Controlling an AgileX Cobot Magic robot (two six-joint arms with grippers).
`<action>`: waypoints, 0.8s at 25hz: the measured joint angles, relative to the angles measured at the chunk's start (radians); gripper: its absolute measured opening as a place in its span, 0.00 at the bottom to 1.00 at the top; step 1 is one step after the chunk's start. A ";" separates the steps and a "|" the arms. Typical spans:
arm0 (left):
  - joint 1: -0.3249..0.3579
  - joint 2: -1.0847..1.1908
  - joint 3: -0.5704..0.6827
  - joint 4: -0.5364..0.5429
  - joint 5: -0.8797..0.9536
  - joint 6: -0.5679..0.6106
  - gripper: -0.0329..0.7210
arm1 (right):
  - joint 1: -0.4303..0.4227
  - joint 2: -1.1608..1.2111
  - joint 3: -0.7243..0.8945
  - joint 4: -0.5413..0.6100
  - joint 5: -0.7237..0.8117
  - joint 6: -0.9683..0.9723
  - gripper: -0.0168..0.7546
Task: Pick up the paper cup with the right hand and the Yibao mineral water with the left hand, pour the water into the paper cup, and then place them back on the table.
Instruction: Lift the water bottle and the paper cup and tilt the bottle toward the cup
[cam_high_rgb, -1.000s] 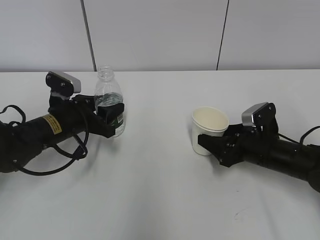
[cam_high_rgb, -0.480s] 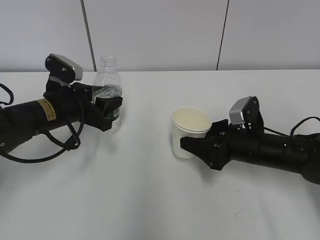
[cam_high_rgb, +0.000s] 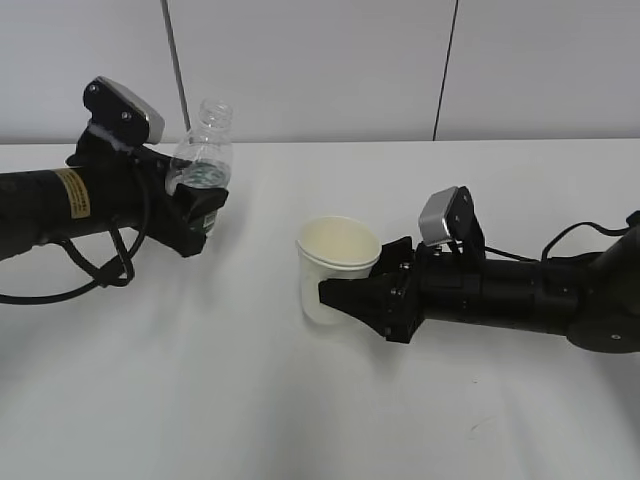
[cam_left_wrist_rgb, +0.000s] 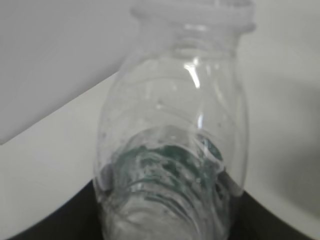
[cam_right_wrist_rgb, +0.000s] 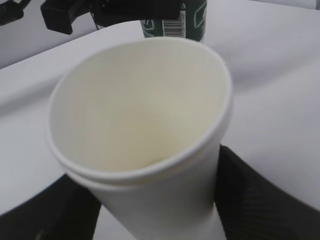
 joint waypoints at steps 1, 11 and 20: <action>0.000 -0.015 0.001 0.011 0.016 0.000 0.50 | 0.005 0.000 -0.010 -0.007 0.000 0.013 0.68; 0.000 -0.120 0.006 0.104 0.174 0.009 0.50 | 0.017 0.000 -0.097 -0.102 0.002 0.128 0.68; -0.046 -0.185 0.006 0.179 0.323 0.009 0.50 | 0.069 0.000 -0.164 -0.143 0.062 0.185 0.68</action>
